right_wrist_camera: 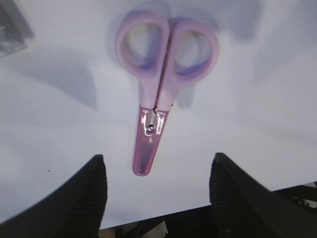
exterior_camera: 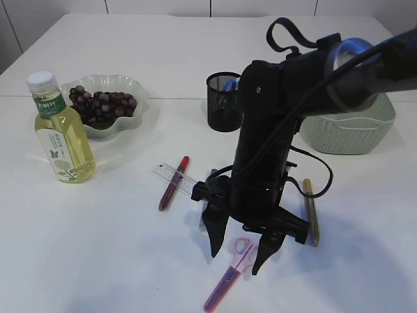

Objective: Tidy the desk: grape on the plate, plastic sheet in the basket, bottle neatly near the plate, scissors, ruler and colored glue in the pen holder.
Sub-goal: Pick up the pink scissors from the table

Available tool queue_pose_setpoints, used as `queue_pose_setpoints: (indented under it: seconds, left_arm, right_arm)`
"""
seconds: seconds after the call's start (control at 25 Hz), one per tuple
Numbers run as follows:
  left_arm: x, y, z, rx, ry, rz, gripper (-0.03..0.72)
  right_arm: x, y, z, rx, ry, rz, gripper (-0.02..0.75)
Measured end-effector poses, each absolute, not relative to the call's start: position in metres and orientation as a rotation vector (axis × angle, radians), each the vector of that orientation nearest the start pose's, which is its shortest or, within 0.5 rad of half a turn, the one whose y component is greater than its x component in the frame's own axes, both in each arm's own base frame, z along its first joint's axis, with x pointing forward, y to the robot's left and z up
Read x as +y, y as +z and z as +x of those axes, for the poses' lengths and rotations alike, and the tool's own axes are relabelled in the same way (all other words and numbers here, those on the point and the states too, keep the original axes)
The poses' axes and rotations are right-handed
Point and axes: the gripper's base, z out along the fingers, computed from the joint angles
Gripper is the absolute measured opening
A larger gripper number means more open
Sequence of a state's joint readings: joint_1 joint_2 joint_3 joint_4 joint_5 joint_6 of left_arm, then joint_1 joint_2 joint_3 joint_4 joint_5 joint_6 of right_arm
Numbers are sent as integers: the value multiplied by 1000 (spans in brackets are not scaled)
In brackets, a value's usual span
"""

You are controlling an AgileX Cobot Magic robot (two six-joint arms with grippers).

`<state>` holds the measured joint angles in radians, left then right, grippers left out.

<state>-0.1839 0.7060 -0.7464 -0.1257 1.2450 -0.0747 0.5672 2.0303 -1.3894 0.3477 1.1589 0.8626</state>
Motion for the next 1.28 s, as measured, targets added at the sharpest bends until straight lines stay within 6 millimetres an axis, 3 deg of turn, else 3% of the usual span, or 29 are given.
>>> queue_pose_setpoints:
  seconds: [0.32, 0.56, 1.28]
  left_arm:
    - [-28, 308, 92, 2695, -252, 130, 317]
    - [-28, 308, 92, 2695, -252, 130, 317]
    - [-28, 308, 92, 2695, -252, 130, 317]
  right_arm:
    - [233, 149, 305, 3293, 291, 767, 511]
    - [229, 148, 308, 3271, 231, 718, 511]
    - [230, 138, 305, 3314, 191, 734, 511]
